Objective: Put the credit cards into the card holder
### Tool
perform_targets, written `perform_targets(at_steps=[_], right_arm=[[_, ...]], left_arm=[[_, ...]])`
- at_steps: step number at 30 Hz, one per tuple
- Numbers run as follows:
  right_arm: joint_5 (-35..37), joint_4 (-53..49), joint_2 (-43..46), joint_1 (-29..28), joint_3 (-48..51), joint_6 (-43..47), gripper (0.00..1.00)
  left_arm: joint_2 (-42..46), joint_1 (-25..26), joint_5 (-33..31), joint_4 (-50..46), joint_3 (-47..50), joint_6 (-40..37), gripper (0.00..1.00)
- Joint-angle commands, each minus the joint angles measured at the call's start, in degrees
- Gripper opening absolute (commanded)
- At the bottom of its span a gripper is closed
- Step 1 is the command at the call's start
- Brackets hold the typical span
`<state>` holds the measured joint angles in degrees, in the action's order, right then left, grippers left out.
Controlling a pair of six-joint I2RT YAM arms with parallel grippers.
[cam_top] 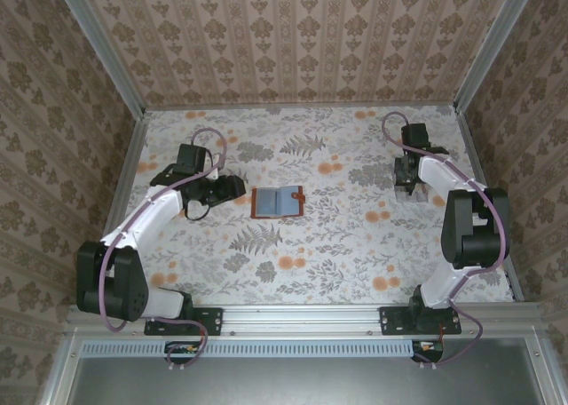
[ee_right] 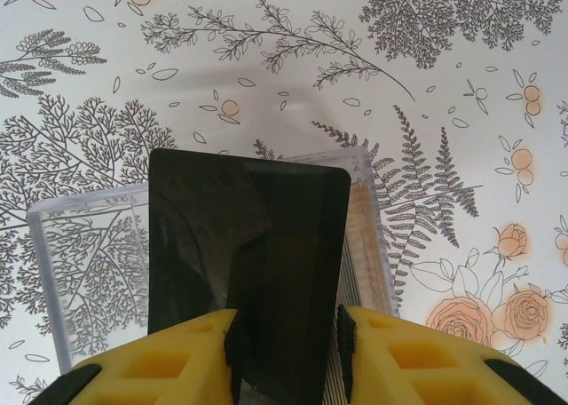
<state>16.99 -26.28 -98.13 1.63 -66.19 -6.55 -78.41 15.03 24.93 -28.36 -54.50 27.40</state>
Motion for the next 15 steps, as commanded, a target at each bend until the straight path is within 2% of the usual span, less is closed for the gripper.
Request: perform_targets(at_steps=[1,10,15], right_arm=[[-1.9,-3.5,-1.6,0.1,-0.2,0.4,0.35],[-2.6,-3.6,-0.9,0.0,-0.7,1.0,0.25],[-2.5,-3.3,-0.4,0.0,-1.0,1.2,0.23]], left_arm=[[-1.1,0.4,1.3,0.6,-0.4,0.3,0.54],[-1.1,0.5,1.5,0.7,0.1,0.7,0.54],[-1.5,0.6,1.4,2.1,0.4,1.4,0.54]])
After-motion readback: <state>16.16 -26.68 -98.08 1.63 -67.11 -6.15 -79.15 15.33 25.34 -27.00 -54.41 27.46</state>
